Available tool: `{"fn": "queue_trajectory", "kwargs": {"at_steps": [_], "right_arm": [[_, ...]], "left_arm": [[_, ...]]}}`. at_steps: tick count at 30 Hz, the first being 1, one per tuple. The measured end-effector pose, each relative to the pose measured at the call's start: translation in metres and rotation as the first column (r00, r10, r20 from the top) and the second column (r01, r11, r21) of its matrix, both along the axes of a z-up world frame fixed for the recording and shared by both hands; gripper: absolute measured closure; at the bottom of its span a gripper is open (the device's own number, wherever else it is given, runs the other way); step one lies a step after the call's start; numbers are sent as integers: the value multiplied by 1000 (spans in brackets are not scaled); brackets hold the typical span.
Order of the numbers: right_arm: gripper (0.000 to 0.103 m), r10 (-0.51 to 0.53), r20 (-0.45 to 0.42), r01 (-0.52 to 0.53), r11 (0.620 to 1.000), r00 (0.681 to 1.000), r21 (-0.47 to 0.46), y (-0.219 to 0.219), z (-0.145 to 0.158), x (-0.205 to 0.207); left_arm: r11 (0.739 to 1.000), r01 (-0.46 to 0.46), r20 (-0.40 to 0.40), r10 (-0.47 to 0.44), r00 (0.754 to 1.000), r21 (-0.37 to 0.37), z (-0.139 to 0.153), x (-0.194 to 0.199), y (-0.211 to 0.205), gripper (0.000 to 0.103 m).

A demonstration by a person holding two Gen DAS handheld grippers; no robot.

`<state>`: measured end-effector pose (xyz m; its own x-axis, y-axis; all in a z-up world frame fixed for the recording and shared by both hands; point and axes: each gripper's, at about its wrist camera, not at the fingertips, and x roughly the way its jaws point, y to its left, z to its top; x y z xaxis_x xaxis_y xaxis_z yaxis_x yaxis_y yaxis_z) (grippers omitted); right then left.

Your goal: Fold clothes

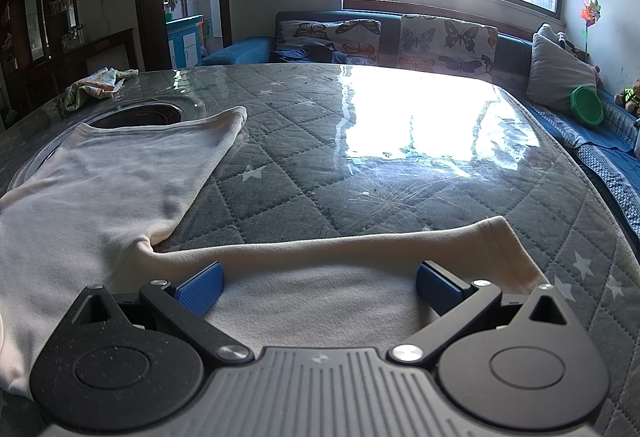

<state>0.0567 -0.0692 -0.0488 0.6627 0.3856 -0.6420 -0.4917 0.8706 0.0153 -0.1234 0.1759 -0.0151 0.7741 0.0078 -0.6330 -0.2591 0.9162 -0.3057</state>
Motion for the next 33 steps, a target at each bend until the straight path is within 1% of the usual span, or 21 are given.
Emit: {"fn": "queue_trajectory", "kwargs": {"at_steps": [2,5,9,12,16,19,22,23,26,29,31,33], "right_arm": [[0,0,0,0,1000,1000,0,0,0,0],[0,0,0,0,1000,1000,0,0,0,0],[0,0,0,0,1000,1000,0,0,0,0],[0,0,0,0,1000,1000,0,0,0,0],[0,0,-1,0,1000,1000,-1,0,-1,1],[0,1,-1,-1,1000,1000,0,-1,-1,1],[0,1,-1,-1,1000,1000,-1,-1,-1,1],[0,1,-1,-1,1000,1000,-1,-1,-1,1],[0,1,-1,-1,1000,1000,-1,-1,-1,1],[0,1,-1,-1,1000,1000,-1,0,-1,1],[0,1,-1,-1,1000,1000,-1,0,-1,1],[0,1,-1,-1,1000,1000,-2,0,-1,1]], "left_arm": [[1000,-1,9,1,1000,5,1,8,-2,52],[999,-31,-3,31,1000,-5,-2,19,3,51],[999,-48,-12,48,999,-26,-10,18,13,51],[999,-43,-6,43,999,-26,-7,14,12,46],[999,-43,5,43,999,6,-4,14,8,28],[998,-56,-21,57,998,19,-10,17,9,28],[998,-56,-3,56,998,1,-4,14,9,28],[999,-53,9,53,999,10,-1,13,8,28],[998,-25,21,23,1000,63,4,14,-3,24],[994,40,12,-41,999,101,4,12,-18,22],[988,82,6,-83,997,131,3,9,-30,22],[975,136,-2,-138,990,174,1,5,-45,21]]}}
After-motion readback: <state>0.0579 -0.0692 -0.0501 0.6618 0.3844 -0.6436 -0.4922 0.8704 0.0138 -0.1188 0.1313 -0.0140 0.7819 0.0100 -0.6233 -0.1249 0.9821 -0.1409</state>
